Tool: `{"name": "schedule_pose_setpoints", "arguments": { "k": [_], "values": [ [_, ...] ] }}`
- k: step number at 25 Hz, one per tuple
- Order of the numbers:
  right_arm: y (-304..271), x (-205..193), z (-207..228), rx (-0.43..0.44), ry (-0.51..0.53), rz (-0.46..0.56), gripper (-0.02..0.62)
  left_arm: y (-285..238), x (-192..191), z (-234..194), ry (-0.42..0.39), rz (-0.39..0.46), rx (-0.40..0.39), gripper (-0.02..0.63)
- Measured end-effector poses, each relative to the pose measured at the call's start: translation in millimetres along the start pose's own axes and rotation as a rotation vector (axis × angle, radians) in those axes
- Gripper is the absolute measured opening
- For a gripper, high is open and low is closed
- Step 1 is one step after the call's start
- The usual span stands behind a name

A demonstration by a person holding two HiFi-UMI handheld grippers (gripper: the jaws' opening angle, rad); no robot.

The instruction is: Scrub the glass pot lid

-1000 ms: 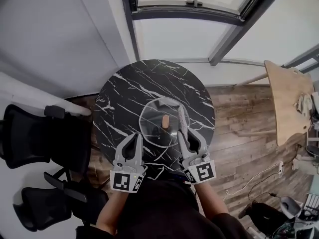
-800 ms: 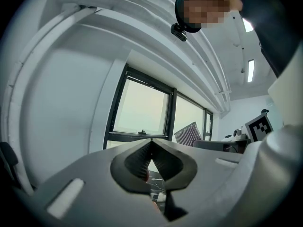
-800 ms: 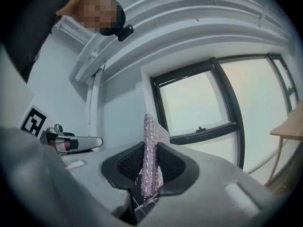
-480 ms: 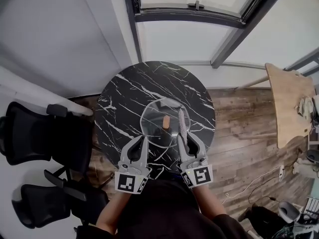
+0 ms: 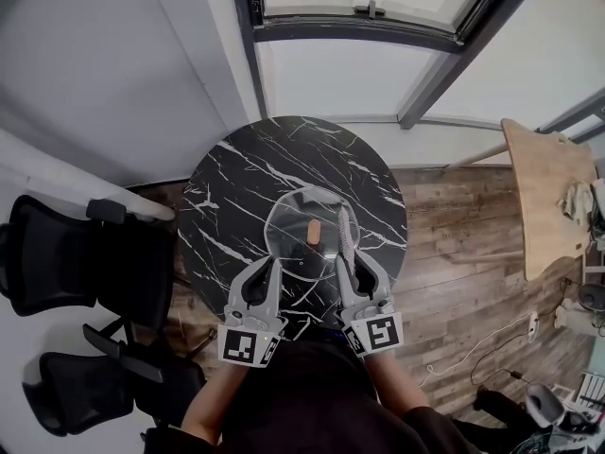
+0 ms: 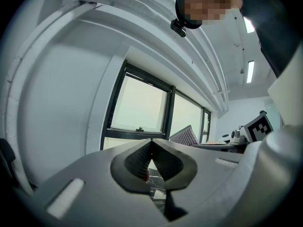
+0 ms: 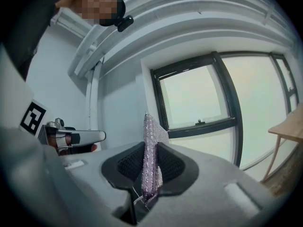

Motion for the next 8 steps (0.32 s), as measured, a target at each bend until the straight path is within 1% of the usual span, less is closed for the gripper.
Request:
{"name": "schedule_pose_setpoints", "arguments": {
  "k": [8],
  "values": [
    [-1.3,0.9,-1.7,0.003,0.002,0.002,0.077,-1.8,0.3,0.2,-0.001,-0.002,-0.006,0.003]
  ]
}}
Point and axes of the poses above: the fingertips, and each gripper's own axes: y backward along the fingers, z to its right, x out of its top, the point moved 3 cm from there along y, backward along the fingers, and after that the axes turned 13 degrees about -y, right-handed, at the moved point
